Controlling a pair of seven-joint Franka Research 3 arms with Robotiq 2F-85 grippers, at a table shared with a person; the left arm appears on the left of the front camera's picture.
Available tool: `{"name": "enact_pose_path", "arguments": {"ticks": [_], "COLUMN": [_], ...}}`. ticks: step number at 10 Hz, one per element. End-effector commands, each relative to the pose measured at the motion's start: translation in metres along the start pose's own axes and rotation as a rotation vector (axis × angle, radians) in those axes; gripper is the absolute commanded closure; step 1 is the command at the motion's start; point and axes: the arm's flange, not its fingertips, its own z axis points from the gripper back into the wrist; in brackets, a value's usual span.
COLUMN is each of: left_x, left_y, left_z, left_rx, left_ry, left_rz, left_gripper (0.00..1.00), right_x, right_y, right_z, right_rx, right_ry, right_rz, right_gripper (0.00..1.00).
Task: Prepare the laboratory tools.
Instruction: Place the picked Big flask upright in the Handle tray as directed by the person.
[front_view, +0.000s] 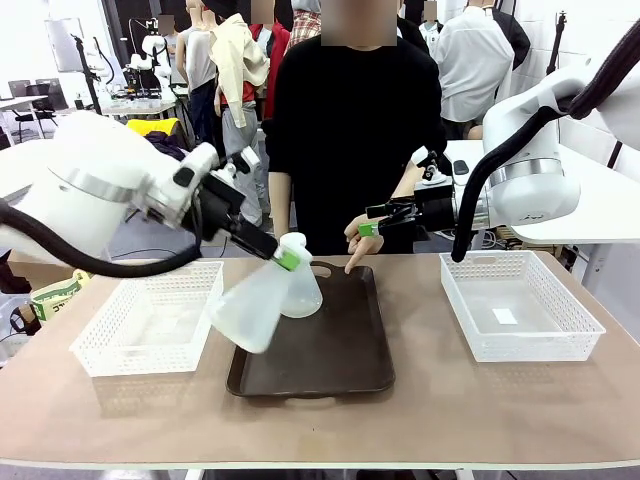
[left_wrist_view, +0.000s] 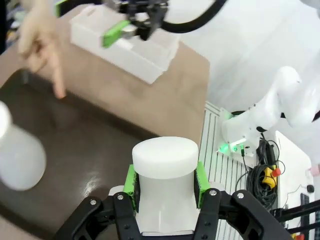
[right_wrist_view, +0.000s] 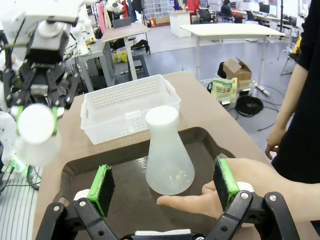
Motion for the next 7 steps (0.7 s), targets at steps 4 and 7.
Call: {"name": "enact_pose_path", "arguments": {"ticks": [4,7], "left_x": [-0.008,-0.014], "left_y": [-0.008,-0.001], "left_z": [-0.027,-0.030], "left_rx": [-0.086,-0.058], "left_ry": [-0.328,-0.496], "left_rz": [-0.407,-0.421], "left_gripper": [1.00,1.00], "right_x": [0.000,0.000], "right_y": [0.001,0.001], "right_z": [0.000,0.000], "right_rx": [0.000,0.000], "right_ry": [0.002,0.002], "right_rz": [-0.006,-0.006], "right_gripper": [0.00,0.00]}}
